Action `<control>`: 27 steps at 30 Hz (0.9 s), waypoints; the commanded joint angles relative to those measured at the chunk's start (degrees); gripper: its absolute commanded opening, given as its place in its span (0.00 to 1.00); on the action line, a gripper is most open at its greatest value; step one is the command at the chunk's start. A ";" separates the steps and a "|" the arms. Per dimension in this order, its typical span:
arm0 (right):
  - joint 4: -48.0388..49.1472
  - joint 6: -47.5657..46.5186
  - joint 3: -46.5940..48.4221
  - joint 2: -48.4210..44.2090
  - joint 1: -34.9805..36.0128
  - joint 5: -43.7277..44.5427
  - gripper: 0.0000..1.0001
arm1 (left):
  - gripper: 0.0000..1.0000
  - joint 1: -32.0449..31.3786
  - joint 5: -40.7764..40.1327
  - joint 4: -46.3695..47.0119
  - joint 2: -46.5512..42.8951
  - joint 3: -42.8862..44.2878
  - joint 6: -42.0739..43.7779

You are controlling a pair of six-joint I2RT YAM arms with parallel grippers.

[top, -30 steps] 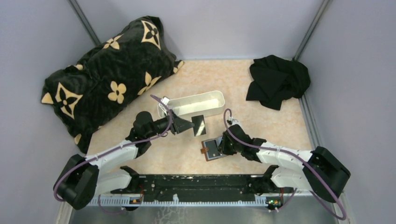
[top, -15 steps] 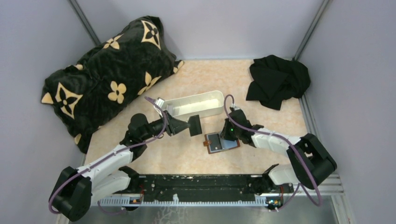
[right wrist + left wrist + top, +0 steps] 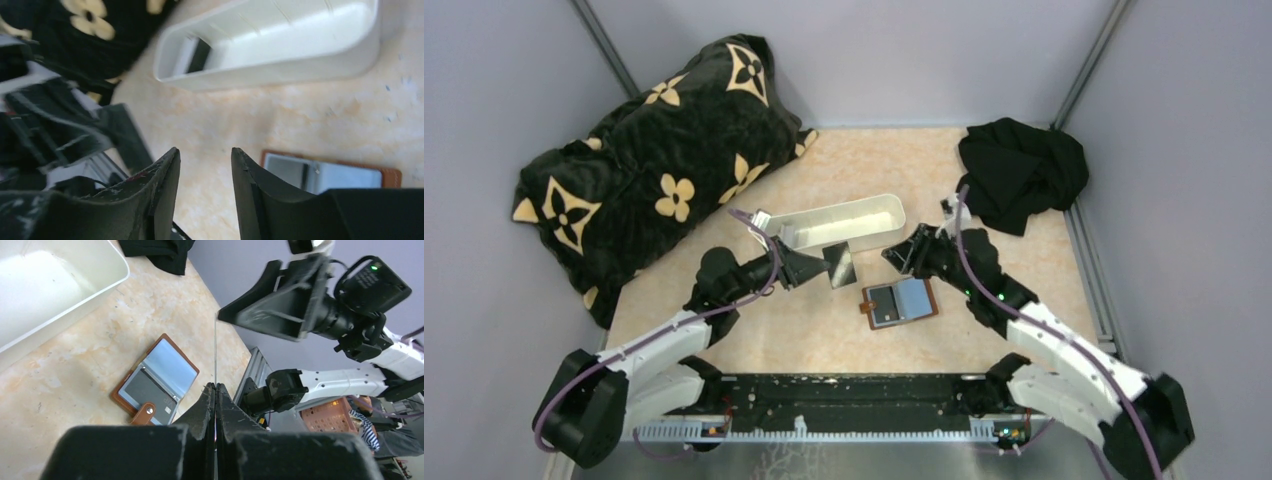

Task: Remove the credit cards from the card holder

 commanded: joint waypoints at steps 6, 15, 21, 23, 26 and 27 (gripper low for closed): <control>17.10 3.51 -3.88 -6.96 -0.26 -10.47 0.48 | 0.00 0.40 3.34 18.70 5.76 0.41 -5.71; 22.29 3.26 -3.65 -4.29 1.51 -13.09 0.45 | 0.00 0.46 6.76 29.91 11.22 0.87 -10.38; 22.76 2.56 -2.49 -2.39 2.74 -14.21 0.44 | 0.00 0.44 8.76 30.89 12.91 1.43 -10.84; 23.90 2.69 -2.22 -1.47 3.43 -14.36 0.44 | 0.00 0.47 9.41 30.72 13.13 1.48 -10.82; 24.83 2.34 -1.20 0.18 4.30 -14.31 0.44 | 0.00 0.43 9.56 30.06 13.14 1.21 -10.51; 25.10 2.32 -0.83 0.73 4.58 -14.30 0.44 | 0.00 0.42 9.74 29.86 13.03 1.15 -10.44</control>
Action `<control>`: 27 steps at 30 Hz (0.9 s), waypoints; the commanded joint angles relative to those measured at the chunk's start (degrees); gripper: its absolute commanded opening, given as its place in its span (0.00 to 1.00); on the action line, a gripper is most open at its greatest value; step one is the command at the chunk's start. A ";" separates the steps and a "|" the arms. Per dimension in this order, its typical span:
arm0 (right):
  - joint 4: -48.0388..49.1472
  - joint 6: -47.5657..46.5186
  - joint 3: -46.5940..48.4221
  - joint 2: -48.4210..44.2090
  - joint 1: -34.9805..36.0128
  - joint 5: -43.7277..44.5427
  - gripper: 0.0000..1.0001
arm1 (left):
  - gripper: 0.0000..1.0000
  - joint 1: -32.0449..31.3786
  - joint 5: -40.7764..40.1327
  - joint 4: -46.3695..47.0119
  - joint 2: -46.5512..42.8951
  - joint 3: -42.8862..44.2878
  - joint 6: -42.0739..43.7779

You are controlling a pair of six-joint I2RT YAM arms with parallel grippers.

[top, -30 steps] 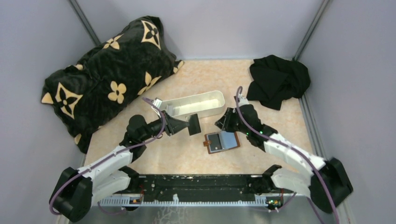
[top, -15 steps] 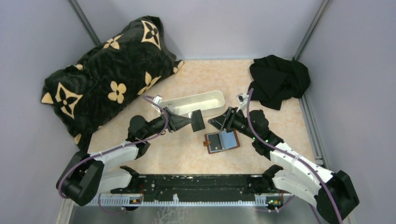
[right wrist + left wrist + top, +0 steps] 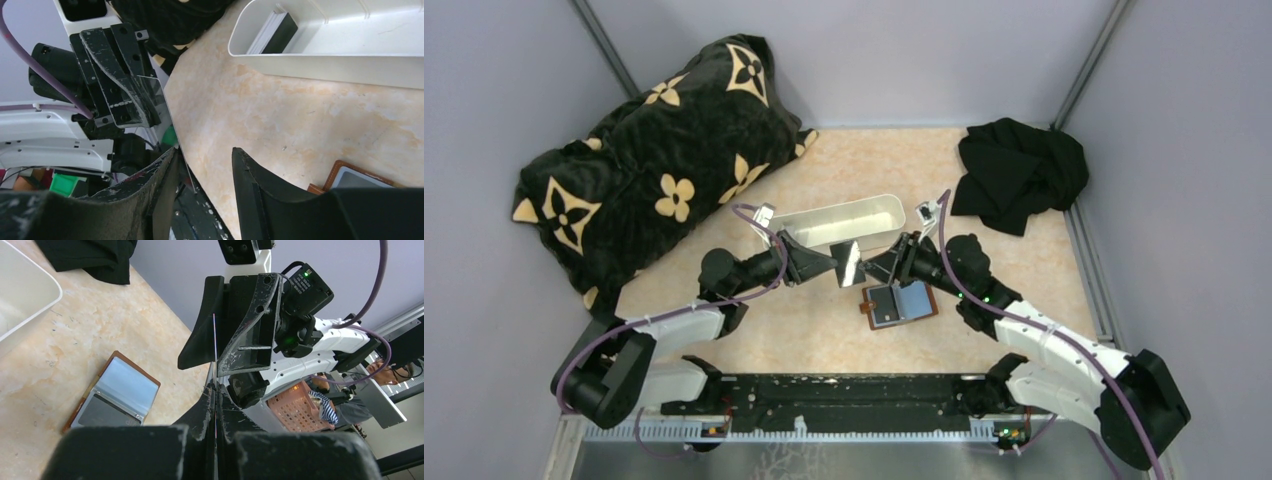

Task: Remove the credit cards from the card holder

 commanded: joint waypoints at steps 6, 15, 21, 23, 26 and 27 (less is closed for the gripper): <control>7.81 -1.27 6.23 4.38 2.25 -1.46 0.21 | 0.00 0.18 2.88 0.42 0.08 1.62 0.51; 8.92 -0.34 6.92 5.68 2.34 -2.87 0.00 | 0.05 0.34 1.99 -1.81 0.82 1.98 0.47; -4.10 -3.73 16.05 7.37 2.34 3.78 0.00 | 0.69 0.54 -5.21 -18.97 -6.07 4.02 7.70; -12.13 -5.79 21.10 9.92 2.35 8.03 0.00 | 0.98 0.47 -12.13 -32.57 -11.47 6.10 13.63; -19.65 -7.97 28.82 15.36 2.34 13.67 0.00 | 1.00 0.53 -23.75 -50.42 -17.48 10.71 22.32; -21.57 -8.45 31.45 17.88 2.41 14.91 0.00 | 1.00 0.61 -26.23 -54.96 -18.63 12.32 24.27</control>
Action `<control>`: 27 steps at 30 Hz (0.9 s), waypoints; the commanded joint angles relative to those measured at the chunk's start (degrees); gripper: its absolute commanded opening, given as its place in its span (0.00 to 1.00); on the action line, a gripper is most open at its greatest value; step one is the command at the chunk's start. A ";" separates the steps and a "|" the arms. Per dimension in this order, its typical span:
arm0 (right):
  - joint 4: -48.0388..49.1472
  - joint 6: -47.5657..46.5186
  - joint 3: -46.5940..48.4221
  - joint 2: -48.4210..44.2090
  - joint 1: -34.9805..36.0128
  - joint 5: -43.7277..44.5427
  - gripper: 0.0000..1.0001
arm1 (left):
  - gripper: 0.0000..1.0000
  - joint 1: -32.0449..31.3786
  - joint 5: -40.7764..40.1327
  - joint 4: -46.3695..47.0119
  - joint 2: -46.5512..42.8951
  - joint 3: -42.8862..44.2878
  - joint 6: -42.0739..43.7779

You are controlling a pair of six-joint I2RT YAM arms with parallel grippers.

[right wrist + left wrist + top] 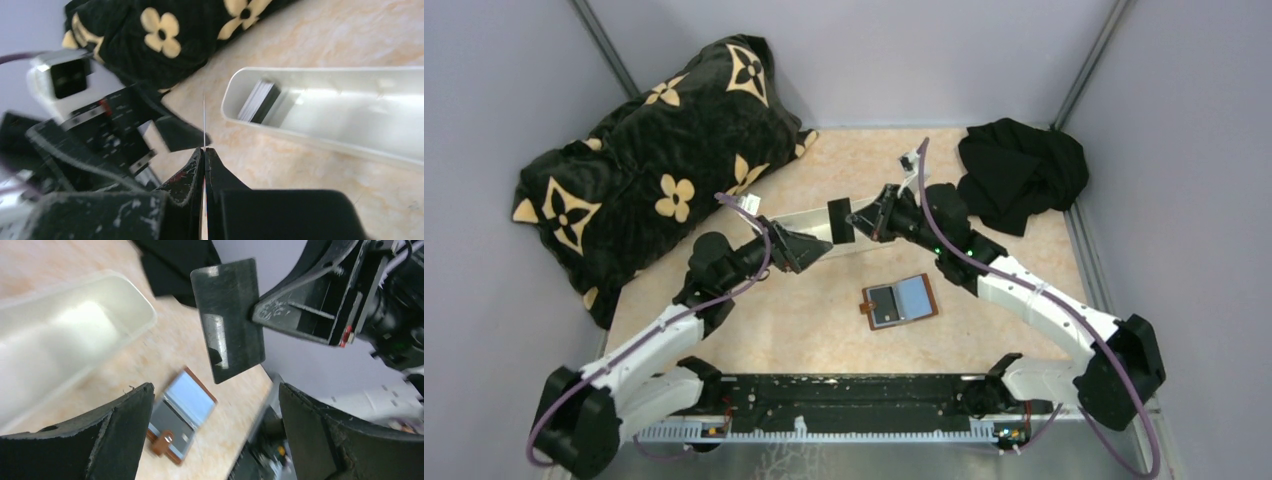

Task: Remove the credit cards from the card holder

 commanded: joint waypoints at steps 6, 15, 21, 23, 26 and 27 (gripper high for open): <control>-19.53 -8.19 26.42 22.62 3.40 12.45 0.00 | 1.00 0.09 -21.21 -36.07 -8.96 10.73 15.14; -28.92 -13.02 44.74 40.81 4.25 12.53 0.00 | 1.00 0.71 -25.69 -40.63 -11.94 10.84 16.60; -33.05 -14.90 49.95 46.22 4.88 13.26 0.00 | 1.00 1.44 -26.52 -41.26 -13.05 10.58 16.72; -33.53 -15.12 50.98 47.17 5.00 12.99 0.00 | 1.00 1.75 -26.43 -41.20 -13.14 10.74 16.88; -34.81 -15.56 52.79 48.61 4.97 12.89 0.00 | 1.00 2.19 -26.06 -41.18 -13.19 10.65 16.98; -35.19 -15.72 53.33 48.96 5.03 12.89 0.00 | 1.00 2.29 -25.88 -41.07 -13.17 10.54 16.83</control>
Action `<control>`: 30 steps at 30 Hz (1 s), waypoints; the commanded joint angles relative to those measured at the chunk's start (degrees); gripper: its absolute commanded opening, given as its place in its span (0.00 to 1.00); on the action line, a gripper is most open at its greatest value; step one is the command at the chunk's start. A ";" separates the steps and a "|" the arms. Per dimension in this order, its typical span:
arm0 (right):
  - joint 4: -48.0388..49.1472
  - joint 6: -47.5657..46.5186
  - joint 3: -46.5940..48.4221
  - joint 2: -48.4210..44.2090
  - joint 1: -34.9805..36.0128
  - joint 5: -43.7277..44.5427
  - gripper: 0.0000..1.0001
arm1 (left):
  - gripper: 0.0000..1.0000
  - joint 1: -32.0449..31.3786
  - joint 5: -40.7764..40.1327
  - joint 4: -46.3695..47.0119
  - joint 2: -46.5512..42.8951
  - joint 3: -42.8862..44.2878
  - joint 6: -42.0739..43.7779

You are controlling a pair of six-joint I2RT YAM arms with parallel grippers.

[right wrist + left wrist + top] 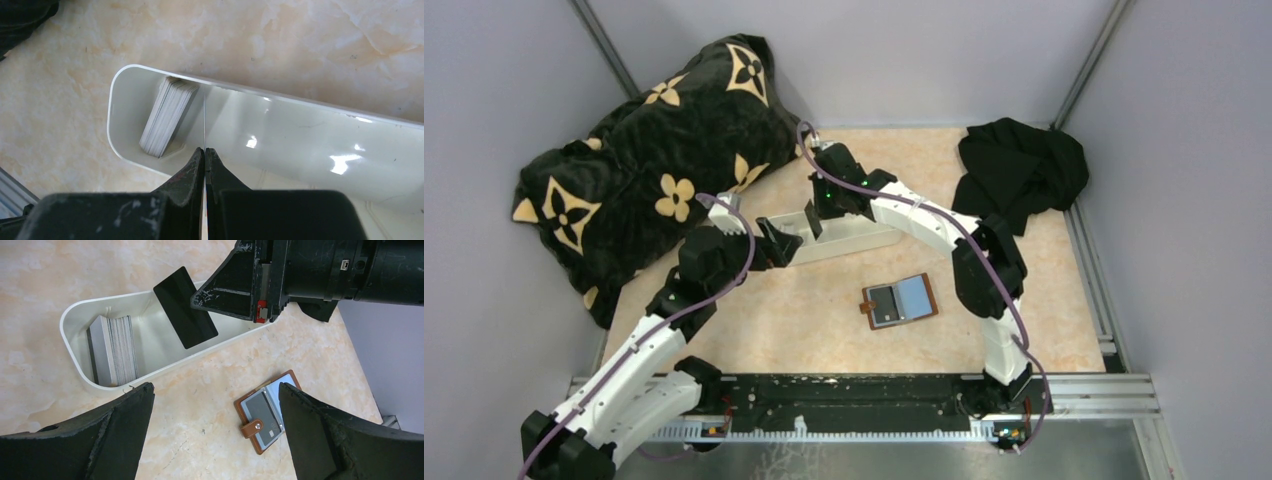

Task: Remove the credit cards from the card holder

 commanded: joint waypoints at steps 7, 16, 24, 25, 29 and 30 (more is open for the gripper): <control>-4.54 -2.83 9.39 5.01 0.90 0.55 0.00 | 1.00 1.78 1.99 0.65 -0.46 -0.03 0.49; -5.95 -2.64 10.14 5.91 1.21 0.75 0.00 | 1.00 2.62 3.46 0.96 -0.32 -0.32 0.21; -9.91 -2.49 12.57 5.27 1.44 2.46 0.00 | 1.00 2.84 4.62 1.73 -0.53 -0.83 -0.47; -10.73 -2.39 13.28 5.61 1.51 2.55 0.00 | 1.00 2.80 4.57 1.68 -0.74 -0.84 -0.34; -13.80 -2.50 17.21 7.27 2.11 3.19 0.00 | 1.00 2.80 4.57 1.81 -1.47 -0.92 -0.35; -14.52 -2.55 18.29 8.14 2.22 3.31 0.00 | 1.00 2.84 4.54 1.82 -1.60 -1.01 -0.38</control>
